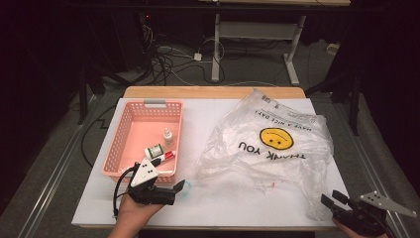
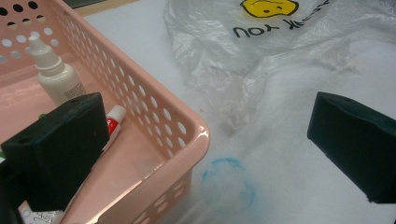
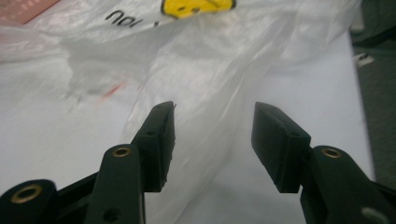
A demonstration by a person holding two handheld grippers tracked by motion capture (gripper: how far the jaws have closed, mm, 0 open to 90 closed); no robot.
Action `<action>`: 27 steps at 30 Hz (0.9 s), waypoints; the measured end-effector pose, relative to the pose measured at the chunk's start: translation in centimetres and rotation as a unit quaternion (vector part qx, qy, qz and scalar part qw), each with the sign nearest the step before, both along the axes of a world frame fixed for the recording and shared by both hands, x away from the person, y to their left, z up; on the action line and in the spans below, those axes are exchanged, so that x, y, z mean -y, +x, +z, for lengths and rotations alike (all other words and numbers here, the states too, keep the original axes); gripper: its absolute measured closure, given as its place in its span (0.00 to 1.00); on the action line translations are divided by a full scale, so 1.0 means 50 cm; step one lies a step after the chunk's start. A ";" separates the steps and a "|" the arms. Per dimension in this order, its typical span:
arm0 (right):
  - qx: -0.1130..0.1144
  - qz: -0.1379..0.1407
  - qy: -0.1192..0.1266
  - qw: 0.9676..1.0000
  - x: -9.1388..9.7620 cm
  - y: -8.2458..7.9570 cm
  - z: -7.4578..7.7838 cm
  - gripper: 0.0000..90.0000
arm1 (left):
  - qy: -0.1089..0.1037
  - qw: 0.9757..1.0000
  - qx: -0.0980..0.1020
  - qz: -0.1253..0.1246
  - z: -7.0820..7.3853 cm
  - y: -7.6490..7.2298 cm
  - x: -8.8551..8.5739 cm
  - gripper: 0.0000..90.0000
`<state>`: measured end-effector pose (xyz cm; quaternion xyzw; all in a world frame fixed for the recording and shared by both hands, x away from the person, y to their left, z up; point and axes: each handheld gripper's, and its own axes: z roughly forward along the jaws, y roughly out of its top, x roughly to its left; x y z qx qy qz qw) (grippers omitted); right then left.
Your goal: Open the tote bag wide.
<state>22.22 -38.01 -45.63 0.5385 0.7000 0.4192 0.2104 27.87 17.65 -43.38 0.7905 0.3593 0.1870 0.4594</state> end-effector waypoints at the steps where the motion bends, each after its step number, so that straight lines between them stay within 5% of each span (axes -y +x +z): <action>1: -0.011 0.009 -0.001 1.000 -0.006 -0.010 -0.011 0.58 | 0.001 1.000 -0.001 -0.001 -0.001 0.001 0.000 0.00; 3: -0.017 0.014 -0.004 1.000 -0.010 -0.013 -0.015 0.61 | 0.000 1.000 -0.002 -0.001 -0.001 0.003 0.001 0.00; 4: -0.024 0.026 -0.018 0.999 -0.019 -0.013 -0.019 0.75 | 0.000 1.000 -0.002 -0.001 -0.001 0.004 0.001 0.00; 9: -0.021 0.068 -0.050 0.996 -0.053 -0.013 -0.016 1.00 | -0.001 1.000 0.000 -0.003 0.001 0.002 -0.002 0.00; 27: -0.019 0.163 -0.075 0.984 -0.202 0.002 -0.022 1.00 | -0.009 1.000 0.003 0.001 0.000 0.007 -0.007 0.00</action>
